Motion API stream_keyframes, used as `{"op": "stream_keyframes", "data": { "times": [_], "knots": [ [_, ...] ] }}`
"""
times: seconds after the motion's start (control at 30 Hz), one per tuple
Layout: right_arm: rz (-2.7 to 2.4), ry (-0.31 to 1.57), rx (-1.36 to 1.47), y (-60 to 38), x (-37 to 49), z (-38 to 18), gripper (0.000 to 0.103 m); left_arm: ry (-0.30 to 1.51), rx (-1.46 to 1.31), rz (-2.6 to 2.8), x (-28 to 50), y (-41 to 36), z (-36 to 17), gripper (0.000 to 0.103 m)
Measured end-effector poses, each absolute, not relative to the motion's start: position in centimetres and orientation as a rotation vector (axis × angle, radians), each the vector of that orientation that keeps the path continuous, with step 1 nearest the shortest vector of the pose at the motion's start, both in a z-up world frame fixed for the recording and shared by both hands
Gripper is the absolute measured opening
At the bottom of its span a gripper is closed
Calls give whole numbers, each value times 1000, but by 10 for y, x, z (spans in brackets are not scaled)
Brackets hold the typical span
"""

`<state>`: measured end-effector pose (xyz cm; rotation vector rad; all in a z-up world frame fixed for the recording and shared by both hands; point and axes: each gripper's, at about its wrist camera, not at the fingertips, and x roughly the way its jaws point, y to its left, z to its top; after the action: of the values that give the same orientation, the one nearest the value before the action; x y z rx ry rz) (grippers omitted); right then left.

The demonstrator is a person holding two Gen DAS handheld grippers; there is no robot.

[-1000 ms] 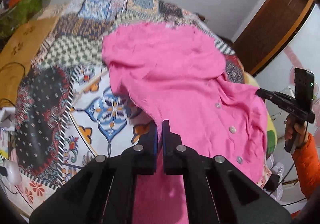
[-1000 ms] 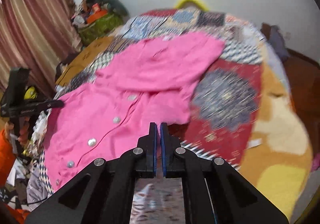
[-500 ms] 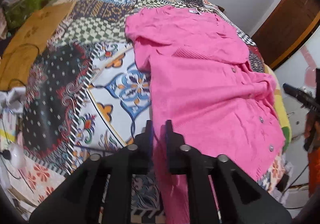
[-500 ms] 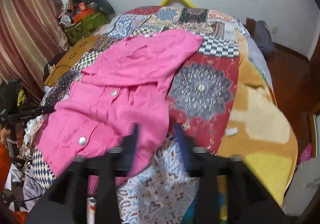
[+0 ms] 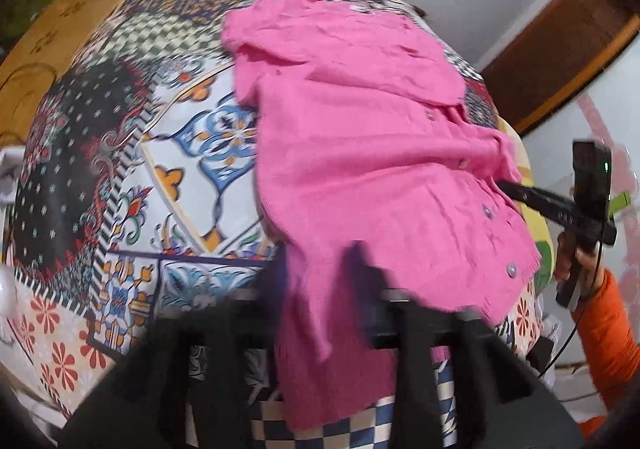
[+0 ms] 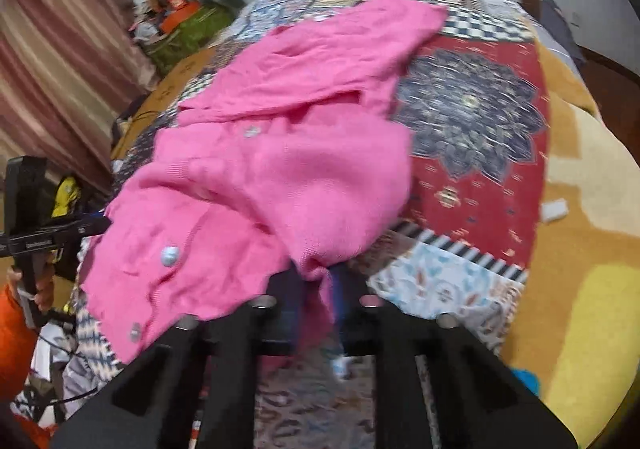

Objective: Fold small clothes

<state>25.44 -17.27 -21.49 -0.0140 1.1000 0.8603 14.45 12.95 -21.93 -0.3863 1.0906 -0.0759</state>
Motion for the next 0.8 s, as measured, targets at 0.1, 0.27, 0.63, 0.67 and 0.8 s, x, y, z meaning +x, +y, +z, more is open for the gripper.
{"op": "stream_keyframes", "data": {
  "times": [0.1, 0.27, 0.63, 0.67, 0.8],
  "knots": [
    [870, 1046, -67, -171, 248, -195, 7, 1062, -361, -69, 145, 125, -209, 3],
    [852, 950, -86, -197, 240, -150, 7, 964, -334, -37, 138, 131, -175, 3],
    [733, 894, -124, -232, 234, -127, 5, 1008, -314, -1, 142, 141, -183, 3],
    [732, 919, -125, -232, 235, -135, 5, 1022, -298, 22, 142, 140, -189, 3],
    [761, 1002, -95, -227, 236, -162, 14, 1083, -313, 54, 139, 144, -211, 22]
  ]
}}
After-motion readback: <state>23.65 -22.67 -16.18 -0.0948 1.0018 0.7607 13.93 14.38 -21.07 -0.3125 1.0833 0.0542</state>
